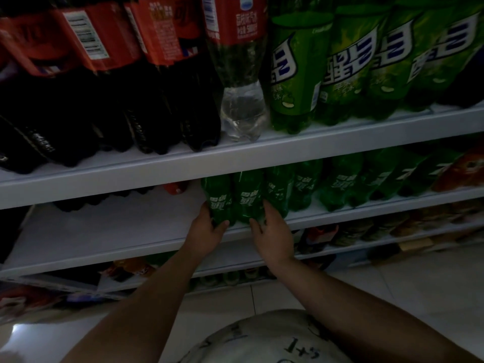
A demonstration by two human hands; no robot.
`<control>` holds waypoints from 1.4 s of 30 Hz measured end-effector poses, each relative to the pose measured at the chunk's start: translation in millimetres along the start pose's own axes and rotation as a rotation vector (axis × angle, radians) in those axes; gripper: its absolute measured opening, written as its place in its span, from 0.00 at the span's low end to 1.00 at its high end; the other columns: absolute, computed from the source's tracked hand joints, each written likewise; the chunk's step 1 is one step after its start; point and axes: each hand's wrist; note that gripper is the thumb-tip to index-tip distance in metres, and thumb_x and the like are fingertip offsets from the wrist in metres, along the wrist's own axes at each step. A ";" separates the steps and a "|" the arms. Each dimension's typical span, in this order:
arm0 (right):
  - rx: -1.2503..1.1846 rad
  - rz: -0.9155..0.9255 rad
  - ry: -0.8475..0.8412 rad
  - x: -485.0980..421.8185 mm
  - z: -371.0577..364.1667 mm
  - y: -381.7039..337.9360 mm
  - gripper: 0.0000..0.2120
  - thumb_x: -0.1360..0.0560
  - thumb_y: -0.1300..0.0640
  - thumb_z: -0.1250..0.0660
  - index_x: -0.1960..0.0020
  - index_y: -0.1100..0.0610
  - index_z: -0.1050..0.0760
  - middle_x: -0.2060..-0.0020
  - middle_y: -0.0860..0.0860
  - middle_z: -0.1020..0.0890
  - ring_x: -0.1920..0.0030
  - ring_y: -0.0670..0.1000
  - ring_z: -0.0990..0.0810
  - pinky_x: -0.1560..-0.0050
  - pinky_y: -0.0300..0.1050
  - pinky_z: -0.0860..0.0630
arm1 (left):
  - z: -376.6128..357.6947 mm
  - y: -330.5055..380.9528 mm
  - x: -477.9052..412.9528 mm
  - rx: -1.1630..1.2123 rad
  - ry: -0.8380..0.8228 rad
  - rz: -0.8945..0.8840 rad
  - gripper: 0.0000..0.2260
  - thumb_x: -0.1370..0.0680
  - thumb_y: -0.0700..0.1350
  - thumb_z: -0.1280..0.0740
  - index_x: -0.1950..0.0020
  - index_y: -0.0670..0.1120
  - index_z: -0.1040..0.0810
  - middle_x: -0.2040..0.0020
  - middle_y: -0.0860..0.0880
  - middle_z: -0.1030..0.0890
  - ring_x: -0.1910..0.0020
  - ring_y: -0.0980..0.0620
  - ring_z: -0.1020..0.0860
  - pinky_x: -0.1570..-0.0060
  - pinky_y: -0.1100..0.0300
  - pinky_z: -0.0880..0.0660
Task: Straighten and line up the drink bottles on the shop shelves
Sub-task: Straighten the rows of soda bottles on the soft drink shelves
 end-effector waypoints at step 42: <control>0.046 -0.218 0.079 -24.4 12.5 24.8 0.35 0.30 0.42 0.29 0.30 0.59 0.34 0.41 0.57 0.22 0.41 0.57 0.24 0.47 0.45 0.26 | 13.1 7.9 11.7 0.059 0.156 0.124 0.22 0.27 0.40 0.30 0.34 0.47 0.28 0.51 0.52 0.20 0.53 0.56 0.22 0.58 0.73 0.30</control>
Point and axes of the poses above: each hand's wrist, its own x-axis away from the middle knuckle, its own z-axis out of the back of the hand, y = z × x
